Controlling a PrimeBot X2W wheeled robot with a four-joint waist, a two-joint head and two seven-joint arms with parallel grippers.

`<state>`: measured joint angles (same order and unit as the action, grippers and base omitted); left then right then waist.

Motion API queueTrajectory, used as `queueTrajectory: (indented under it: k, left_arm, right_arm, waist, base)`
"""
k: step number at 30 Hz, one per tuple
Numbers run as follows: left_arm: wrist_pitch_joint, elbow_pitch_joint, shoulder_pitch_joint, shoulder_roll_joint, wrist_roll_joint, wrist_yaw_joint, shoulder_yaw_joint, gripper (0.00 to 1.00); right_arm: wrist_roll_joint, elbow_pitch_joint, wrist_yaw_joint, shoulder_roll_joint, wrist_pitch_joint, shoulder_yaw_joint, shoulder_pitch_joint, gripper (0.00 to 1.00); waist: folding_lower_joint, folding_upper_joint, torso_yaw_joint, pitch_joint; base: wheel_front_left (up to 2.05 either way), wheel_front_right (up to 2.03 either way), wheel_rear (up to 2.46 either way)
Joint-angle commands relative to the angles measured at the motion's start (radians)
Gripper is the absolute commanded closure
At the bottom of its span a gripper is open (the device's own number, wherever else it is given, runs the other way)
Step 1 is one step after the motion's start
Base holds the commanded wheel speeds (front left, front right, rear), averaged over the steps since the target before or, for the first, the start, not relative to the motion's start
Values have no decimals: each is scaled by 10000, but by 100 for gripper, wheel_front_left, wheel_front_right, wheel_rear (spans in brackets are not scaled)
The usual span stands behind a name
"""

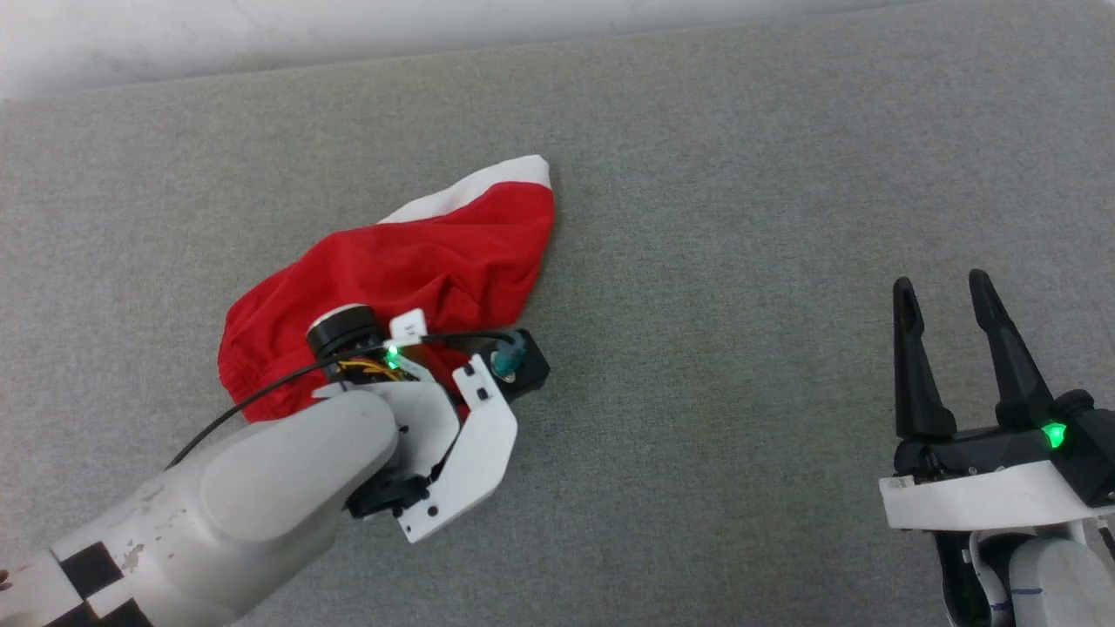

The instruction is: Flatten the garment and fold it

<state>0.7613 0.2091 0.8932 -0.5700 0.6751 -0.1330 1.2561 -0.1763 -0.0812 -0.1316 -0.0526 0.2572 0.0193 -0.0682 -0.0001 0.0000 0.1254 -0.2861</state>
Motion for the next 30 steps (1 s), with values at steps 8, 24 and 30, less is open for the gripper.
queueTrajectory:
  k: [8, 24, 30]
  left_arm:
    - [-3401, 400, 815, 77, 1101, 24, 232, 100]
    - [-7308, 2387, 660, 2912, 1291, 23, 179, 100]
    - [-4861, 2683, -1153, 3223, -394, 23, 237, 100]
  right_arm:
    - [59, 0, 9, 24, 46, 174, 50, 0]
    - [80, -189, 9, 24, 46, 321, 133, 0]
    - [94, -207, 9, 24, 46, 309, 16, 0]
  waist:
    - [1, 0, -387, 569]
    - [1, 0, 252, 75]
    - [1, 0, 344, -192]
  base:
    - [0, 0, 0]
    - [0, 0, 0]
    - [0, 0, 0]
